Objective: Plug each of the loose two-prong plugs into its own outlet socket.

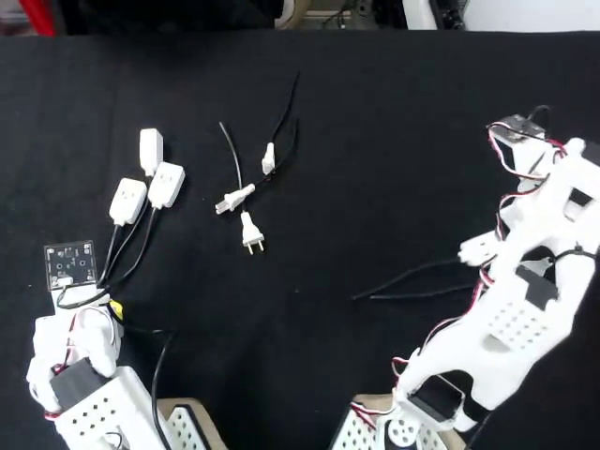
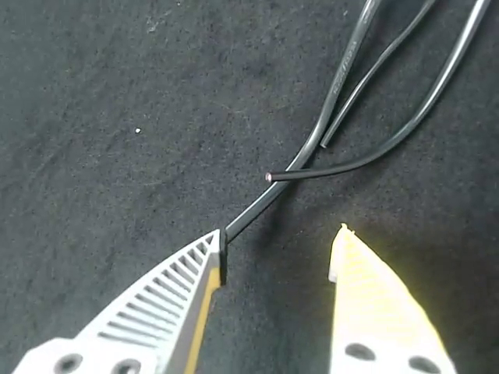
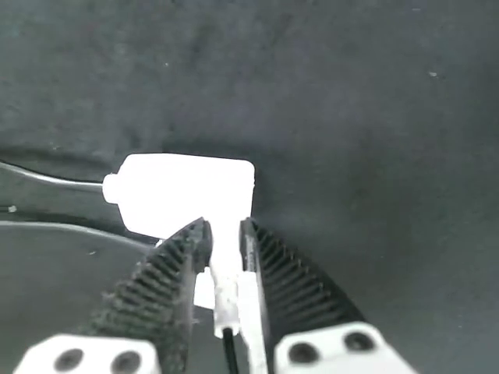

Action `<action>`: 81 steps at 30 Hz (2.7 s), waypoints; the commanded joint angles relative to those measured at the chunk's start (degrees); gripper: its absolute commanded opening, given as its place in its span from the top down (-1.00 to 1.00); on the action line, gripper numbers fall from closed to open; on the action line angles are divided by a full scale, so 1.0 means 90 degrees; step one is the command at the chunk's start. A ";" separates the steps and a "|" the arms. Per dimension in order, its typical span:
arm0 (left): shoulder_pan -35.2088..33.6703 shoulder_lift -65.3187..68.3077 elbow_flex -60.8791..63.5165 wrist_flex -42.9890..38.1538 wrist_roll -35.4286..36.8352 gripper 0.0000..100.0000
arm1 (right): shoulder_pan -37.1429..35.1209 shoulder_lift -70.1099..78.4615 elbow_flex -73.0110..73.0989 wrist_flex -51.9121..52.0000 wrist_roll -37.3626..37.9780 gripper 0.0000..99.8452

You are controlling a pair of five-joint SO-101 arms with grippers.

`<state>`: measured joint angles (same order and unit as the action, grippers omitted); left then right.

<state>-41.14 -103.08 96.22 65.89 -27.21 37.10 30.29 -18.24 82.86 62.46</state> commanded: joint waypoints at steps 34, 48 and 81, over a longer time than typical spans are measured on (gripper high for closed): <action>0.0269 -0.0059 0.0005 0.0029 -0.0059 0.54 | -0.3311 -0.0864 -0.3199 0.2032 -0.3028 0.60; 0.0259 -0.0059 0.0024 0.0029 -0.0059 0.54 | -0.7355 -0.0679 0.0015 -0.0537 -0.6535 0.73; 0.0249 -0.0059 0.0034 0.0029 -0.0049 0.55 | -0.7980 0.3766 -0.6149 0.1407 -1.2190 0.61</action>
<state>-39.12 -103.08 96.22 65.89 -27.38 -33.76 63.60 -68.79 94.55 -46.55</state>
